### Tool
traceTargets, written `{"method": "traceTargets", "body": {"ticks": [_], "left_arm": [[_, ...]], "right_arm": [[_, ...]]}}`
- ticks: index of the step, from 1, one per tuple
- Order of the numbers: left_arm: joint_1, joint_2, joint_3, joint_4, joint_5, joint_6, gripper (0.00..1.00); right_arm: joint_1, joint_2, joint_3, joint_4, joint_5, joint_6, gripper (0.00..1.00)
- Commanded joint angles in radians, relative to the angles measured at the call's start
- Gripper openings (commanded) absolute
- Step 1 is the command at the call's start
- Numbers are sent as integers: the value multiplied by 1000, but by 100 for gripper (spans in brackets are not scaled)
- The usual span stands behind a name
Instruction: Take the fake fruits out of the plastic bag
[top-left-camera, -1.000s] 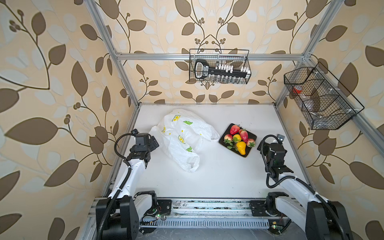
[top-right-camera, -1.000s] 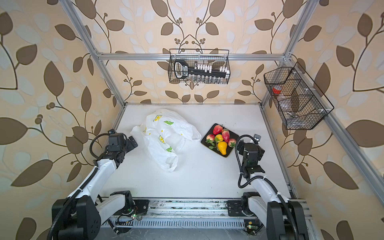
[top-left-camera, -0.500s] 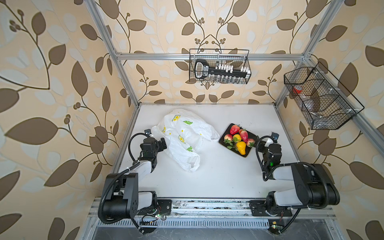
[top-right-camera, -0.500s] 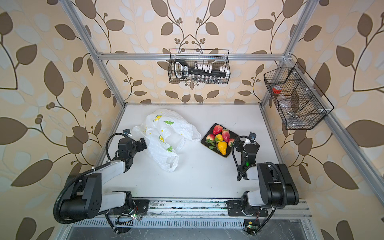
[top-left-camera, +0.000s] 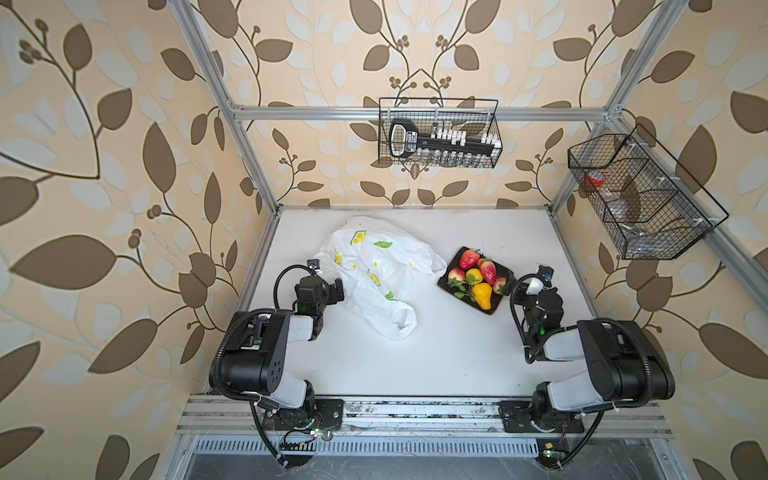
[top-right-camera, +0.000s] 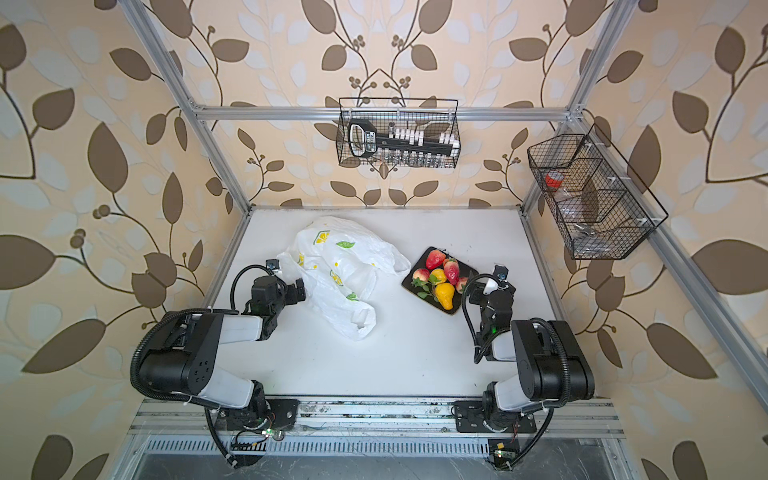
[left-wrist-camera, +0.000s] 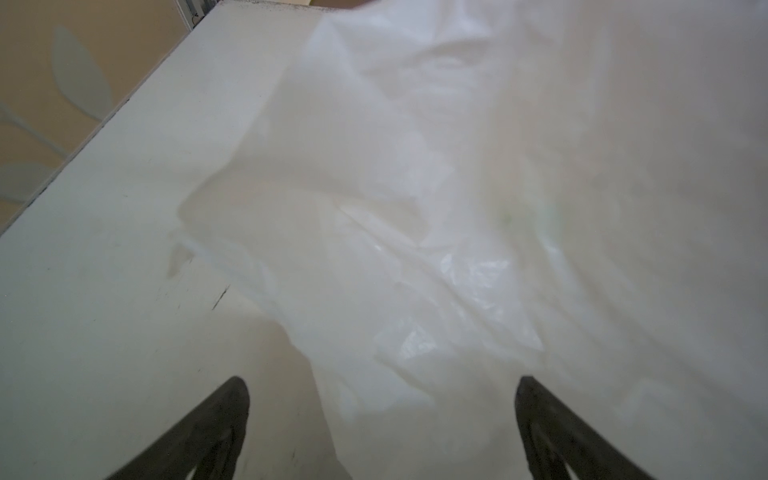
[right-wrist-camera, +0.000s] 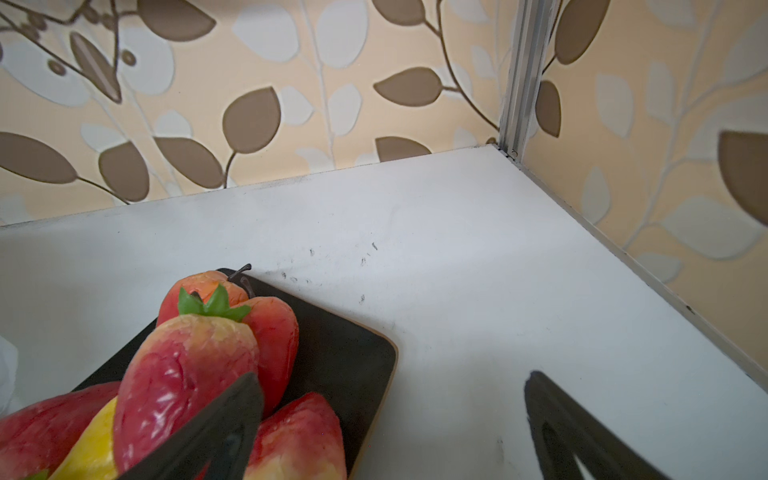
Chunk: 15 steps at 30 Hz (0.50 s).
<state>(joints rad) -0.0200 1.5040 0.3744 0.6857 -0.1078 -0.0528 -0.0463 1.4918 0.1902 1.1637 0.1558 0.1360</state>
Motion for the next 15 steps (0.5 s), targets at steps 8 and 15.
{"method": "traceTargets", "body": {"ticks": [8,15], "left_arm": [[-11,7,31,30,-25,21,99],[-3,7,33,28,-10,20,99]], "right_arm": [[2,1,13,15,-9,-11,99],[11,-2,14,16,5,-15,99]]}}
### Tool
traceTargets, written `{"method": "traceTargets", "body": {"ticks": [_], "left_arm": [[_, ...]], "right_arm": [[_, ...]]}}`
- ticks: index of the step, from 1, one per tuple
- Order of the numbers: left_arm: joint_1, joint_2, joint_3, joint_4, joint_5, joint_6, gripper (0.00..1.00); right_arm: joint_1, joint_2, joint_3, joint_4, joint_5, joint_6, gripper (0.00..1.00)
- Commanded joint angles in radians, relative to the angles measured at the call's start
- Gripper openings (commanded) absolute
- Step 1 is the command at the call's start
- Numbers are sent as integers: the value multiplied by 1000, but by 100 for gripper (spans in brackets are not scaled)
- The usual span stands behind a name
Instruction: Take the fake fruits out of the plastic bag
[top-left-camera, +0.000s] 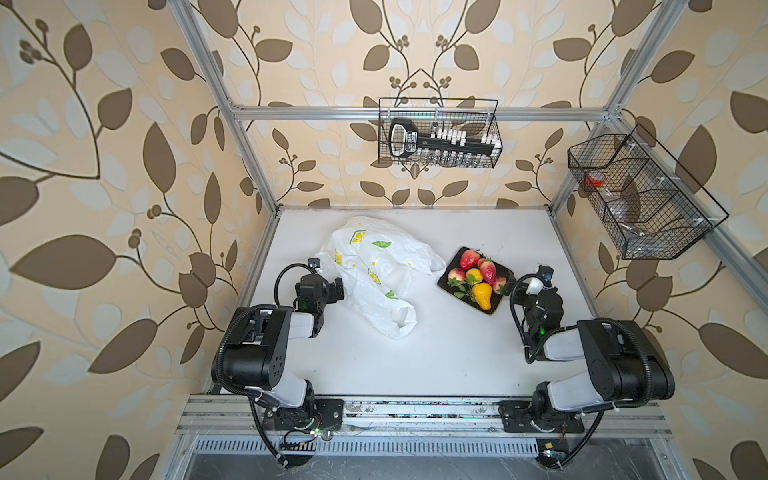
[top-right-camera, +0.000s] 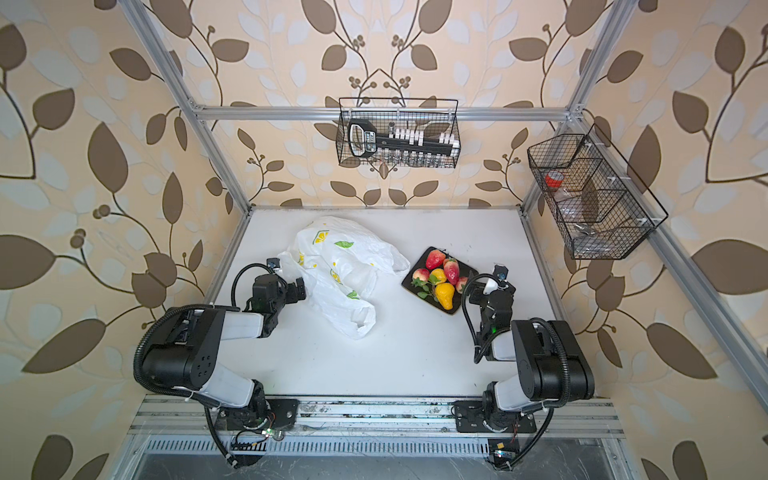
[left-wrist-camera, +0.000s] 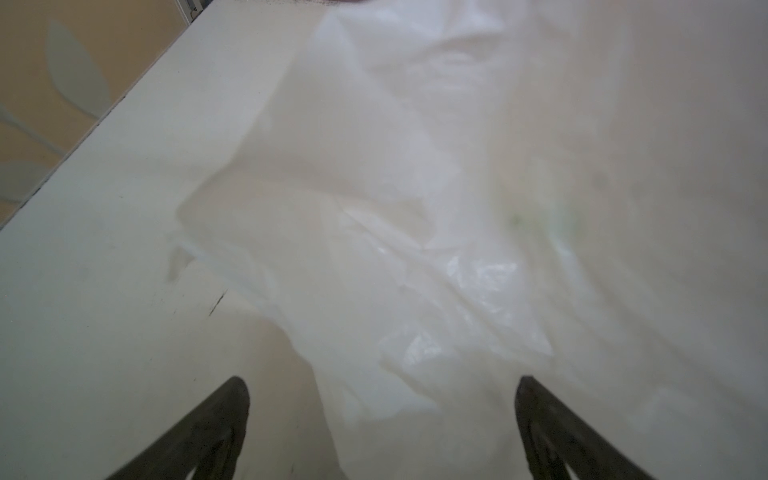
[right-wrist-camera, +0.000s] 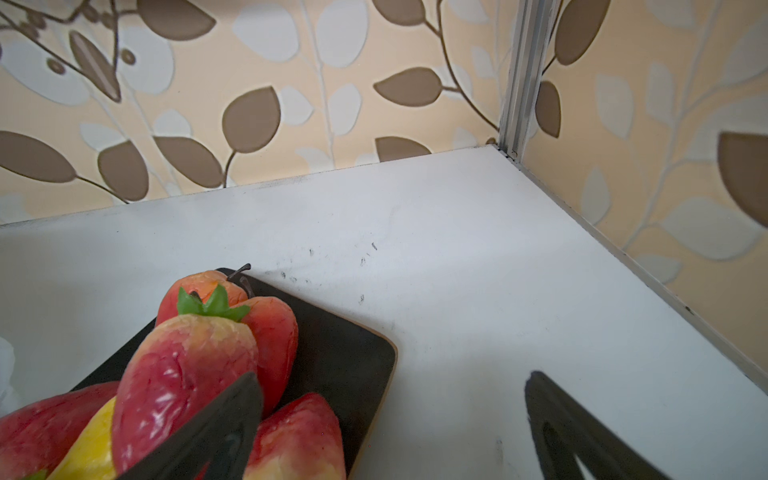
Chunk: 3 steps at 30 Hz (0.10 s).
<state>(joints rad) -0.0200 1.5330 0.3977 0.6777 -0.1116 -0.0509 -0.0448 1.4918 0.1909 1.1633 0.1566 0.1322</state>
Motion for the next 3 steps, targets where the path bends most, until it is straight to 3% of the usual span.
{"method": "traceTargets", "body": {"ticks": [1,3], "left_arm": [[-9,-30,-2,51,-16,20,99],[-20,-36,-15,68,-33,25,99]], "right_arm": [[10,-2,12,18,6,-12,99],[11,-3,10,21,6,-13,99]]}}
